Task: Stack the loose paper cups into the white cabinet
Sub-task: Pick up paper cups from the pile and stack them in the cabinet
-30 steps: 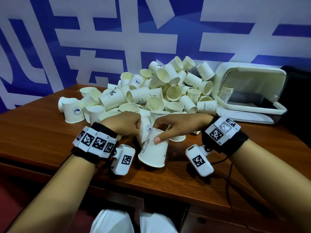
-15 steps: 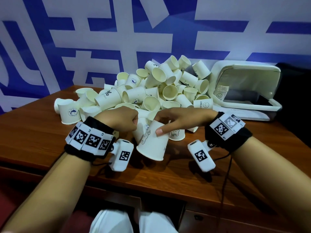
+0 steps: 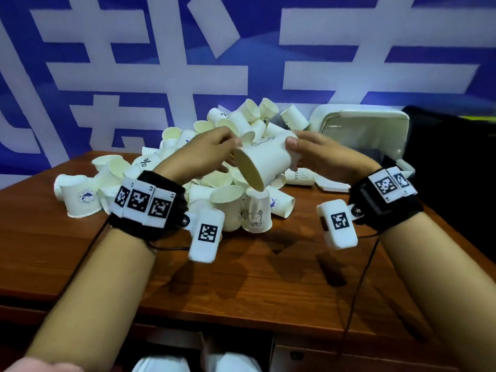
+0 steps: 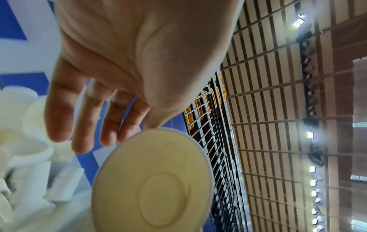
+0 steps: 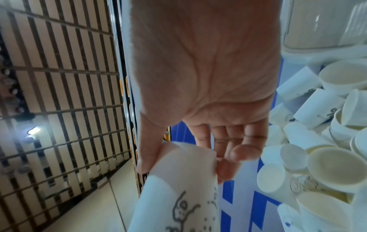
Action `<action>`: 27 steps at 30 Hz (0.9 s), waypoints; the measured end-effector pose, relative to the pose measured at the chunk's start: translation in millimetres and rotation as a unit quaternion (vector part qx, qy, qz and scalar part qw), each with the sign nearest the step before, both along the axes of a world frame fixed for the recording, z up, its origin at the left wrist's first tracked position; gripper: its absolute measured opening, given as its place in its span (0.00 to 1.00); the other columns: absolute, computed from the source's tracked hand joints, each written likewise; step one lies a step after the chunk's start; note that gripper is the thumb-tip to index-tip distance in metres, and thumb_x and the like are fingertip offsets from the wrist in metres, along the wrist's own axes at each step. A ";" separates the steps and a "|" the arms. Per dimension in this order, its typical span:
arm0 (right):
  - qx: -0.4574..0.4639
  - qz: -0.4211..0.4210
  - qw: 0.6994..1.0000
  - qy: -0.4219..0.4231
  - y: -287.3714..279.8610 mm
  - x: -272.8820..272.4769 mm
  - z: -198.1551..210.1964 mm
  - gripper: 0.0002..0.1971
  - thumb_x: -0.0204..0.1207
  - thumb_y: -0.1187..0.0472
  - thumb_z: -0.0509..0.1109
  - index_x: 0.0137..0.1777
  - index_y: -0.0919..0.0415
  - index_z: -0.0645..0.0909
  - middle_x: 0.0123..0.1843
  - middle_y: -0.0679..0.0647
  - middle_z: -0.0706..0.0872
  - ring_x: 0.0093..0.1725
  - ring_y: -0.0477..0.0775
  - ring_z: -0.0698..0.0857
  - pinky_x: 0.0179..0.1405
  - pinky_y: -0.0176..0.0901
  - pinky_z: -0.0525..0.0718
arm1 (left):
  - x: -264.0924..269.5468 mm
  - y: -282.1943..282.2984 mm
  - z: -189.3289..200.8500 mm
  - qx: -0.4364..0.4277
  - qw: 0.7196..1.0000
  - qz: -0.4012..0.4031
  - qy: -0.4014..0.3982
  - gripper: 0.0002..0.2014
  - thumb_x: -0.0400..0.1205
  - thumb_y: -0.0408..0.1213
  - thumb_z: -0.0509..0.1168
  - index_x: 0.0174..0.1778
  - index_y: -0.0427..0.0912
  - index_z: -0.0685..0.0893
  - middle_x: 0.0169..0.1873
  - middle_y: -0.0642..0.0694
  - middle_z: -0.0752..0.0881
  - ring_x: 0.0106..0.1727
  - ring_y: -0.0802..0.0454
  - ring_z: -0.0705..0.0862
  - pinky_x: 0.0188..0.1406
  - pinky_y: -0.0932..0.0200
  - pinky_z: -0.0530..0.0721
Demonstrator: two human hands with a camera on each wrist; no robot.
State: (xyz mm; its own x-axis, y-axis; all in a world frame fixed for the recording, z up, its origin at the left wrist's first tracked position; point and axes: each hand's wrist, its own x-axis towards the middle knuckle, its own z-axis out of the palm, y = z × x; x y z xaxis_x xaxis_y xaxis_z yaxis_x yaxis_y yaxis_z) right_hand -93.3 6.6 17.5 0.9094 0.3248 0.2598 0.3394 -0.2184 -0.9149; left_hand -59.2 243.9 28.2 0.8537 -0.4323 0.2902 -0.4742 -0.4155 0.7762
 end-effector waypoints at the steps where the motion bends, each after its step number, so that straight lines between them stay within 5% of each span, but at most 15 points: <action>1: 0.035 -0.013 0.999 0.000 -7.5 -1.3 2.1 0.23 0.73 0.41 0.74 0.58 0.59 0.81 0.46 0.48 0.87 0.42 0.45 0.82 0.41 0.36 0.78 | -0.3 -10.9 2.1 -0.033 0.999 -0.016 0.019 0.15 0.88 0.44 0.56 0.59 0.37 0.79 0.47 0.46 0.86 0.50 0.49 0.88 0.52 0.50 0.86; 4: 0.142 -0.060 0.988 0.003 -34.6 -8.1 10.6 0.24 0.70 0.43 0.71 0.59 0.59 0.80 0.46 0.51 0.87 0.41 0.47 0.85 0.36 0.35 0.81 | -3.1 -48.9 8.7 -0.128 0.987 -0.062 0.071 0.19 0.89 0.48 0.50 0.63 0.40 0.79 0.50 0.44 0.85 0.47 0.49 0.87 0.49 0.53 0.87; 7: 0.191 -0.107 0.976 0.014 -59.5 -13.9 15.7 0.20 0.78 0.44 0.63 0.62 0.57 0.78 0.46 0.52 0.85 0.39 0.46 0.84 0.40 0.37 0.81 | -4.6 -85.4 13.4 -0.193 0.970 -0.100 0.108 0.17 0.89 0.47 0.50 0.63 0.41 0.78 0.48 0.43 0.84 0.43 0.50 0.86 0.44 0.56 0.87; 11: 0.220 -0.142 0.964 0.042 -93.3 -14.4 16.4 0.28 0.75 0.39 0.66 0.68 0.58 0.74 0.48 0.55 0.82 0.38 0.47 0.81 0.40 0.36 0.83 | -0.4 -135.3 15.5 -0.215 0.963 -0.124 0.100 0.12 0.89 0.42 0.53 0.60 0.40 0.77 0.48 0.42 0.81 0.39 0.52 0.85 0.39 0.58 0.86; 14: 0.232 -0.173 0.956 0.055 -117.0 -14.1 16.3 0.24 0.80 0.41 0.63 0.67 0.58 0.74 0.48 0.57 0.81 0.37 0.47 0.82 0.38 0.36 0.83 | 6.6 -172.0 15.8 -0.214 0.966 -0.116 0.084 0.11 0.87 0.32 0.54 0.63 0.37 0.77 0.49 0.44 0.82 0.42 0.53 0.84 0.39 0.61 0.88; 18: 0.186 -0.238 0.951 0.065 -140.5 -10.5 17.1 0.20 0.82 0.43 0.62 0.64 0.57 0.77 0.48 0.59 0.84 0.40 0.51 0.83 0.37 0.37 0.80 | 20.6 -208.8 14.0 -0.198 0.971 -0.102 0.083 0.13 0.82 0.25 0.54 0.58 0.37 0.79 0.47 0.44 0.83 0.41 0.52 0.84 0.47 0.52 0.89; 21: 0.067 -0.328 0.942 0.041 -160.6 -0.2 16.1 0.16 0.83 0.48 0.65 0.62 0.58 0.81 0.49 0.54 0.88 0.46 0.52 0.84 0.40 0.38 0.78 | 34.5 -229.4 11.9 -0.178 0.977 -0.083 0.083 0.13 0.81 0.25 0.54 0.54 0.37 0.81 0.49 0.36 0.84 0.39 0.47 0.85 0.40 0.52 0.89; 24: 0.015 -0.361 0.932 0.009 -176.5 12.6 18.3 0.12 0.82 0.54 0.68 0.59 0.61 0.79 0.43 0.49 0.83 0.41 0.47 0.80 0.33 0.32 0.77 | 50.5 -245.9 9.2 -0.151 0.984 -0.055 0.075 0.13 0.77 0.29 0.55 0.50 0.38 0.84 0.53 0.28 0.85 0.48 0.33 0.86 0.47 0.42 0.90; 27: 0.001 -0.377 0.926 -0.013 -178.3 24.2 24.1 0.15 0.85 0.53 0.64 0.62 0.64 0.79 0.47 0.52 0.83 0.44 0.47 0.81 0.41 0.37 0.80 | 65.9 -259.5 4.7 -0.143 0.985 -0.041 0.088 0.14 0.78 0.29 0.54 0.51 0.39 0.84 0.56 0.29 0.85 0.55 0.32 0.86 0.48 0.39 0.89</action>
State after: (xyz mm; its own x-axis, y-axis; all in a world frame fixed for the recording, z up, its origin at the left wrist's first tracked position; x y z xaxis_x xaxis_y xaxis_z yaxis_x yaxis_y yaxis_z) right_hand -69.2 -171.6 41.6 0.8707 -0.4012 0.2846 0.1123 -0.4011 -0.9091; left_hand 6.8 -15.5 32.9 0.8673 -0.4238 0.2610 -0.3453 -0.1347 0.9288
